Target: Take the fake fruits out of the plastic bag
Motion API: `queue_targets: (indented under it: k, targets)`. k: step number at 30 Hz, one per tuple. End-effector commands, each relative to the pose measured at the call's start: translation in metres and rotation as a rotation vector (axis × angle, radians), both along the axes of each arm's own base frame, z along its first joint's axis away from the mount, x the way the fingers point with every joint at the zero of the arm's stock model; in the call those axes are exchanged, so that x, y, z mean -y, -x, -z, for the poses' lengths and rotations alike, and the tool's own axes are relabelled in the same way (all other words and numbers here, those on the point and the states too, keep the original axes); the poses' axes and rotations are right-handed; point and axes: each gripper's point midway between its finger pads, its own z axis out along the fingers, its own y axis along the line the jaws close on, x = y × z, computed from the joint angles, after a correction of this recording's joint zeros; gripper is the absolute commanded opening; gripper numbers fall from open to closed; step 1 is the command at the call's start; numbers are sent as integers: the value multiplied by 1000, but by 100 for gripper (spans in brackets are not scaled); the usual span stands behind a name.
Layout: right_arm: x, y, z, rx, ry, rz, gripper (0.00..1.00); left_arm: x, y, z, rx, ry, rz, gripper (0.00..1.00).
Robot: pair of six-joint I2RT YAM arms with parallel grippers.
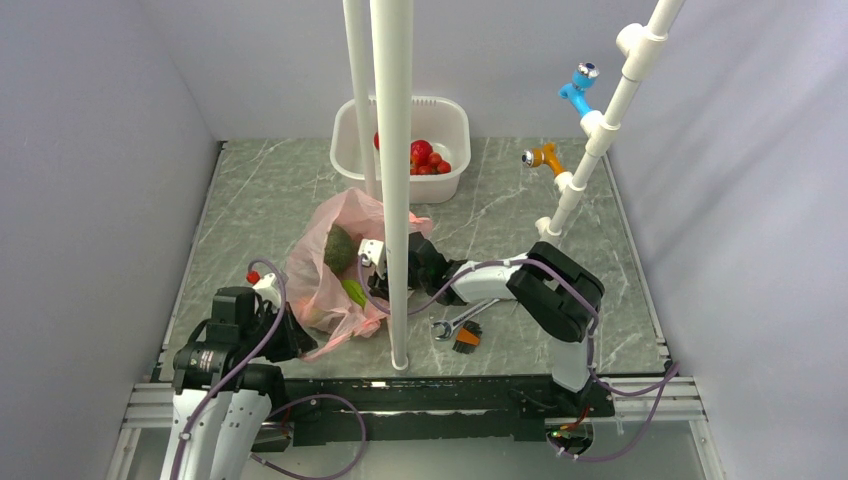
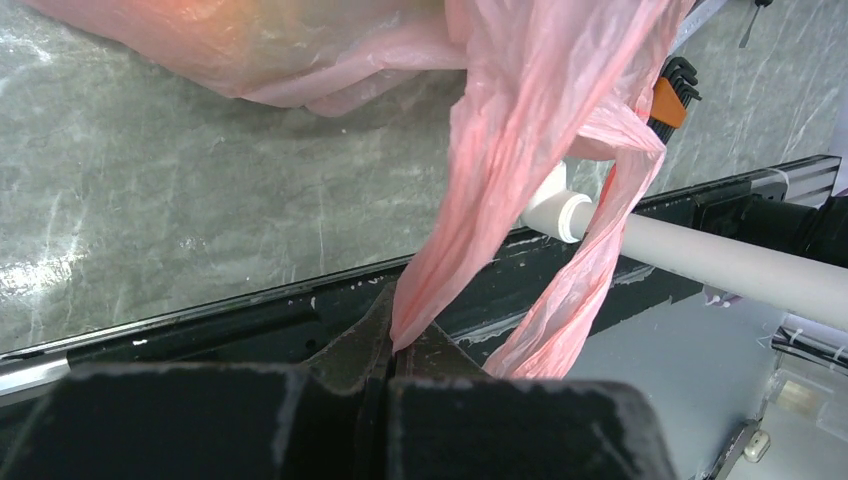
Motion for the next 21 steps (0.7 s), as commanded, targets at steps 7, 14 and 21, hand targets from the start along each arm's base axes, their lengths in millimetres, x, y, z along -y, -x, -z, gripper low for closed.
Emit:
queue_targets:
  k: [7, 14, 21]
  targets:
    - [3, 8, -24, -71, -118, 131, 52, 8, -1, -1, 12, 13, 72, 0]
    - [-12, -18, -74, -13, -239, 211, 61, 10, 1, 3, -26, 9, 94, 0]
    - [-27, -47, -61, 316, -27, -15, 69, 11, 1, 3, -30, 9, 96, 0]
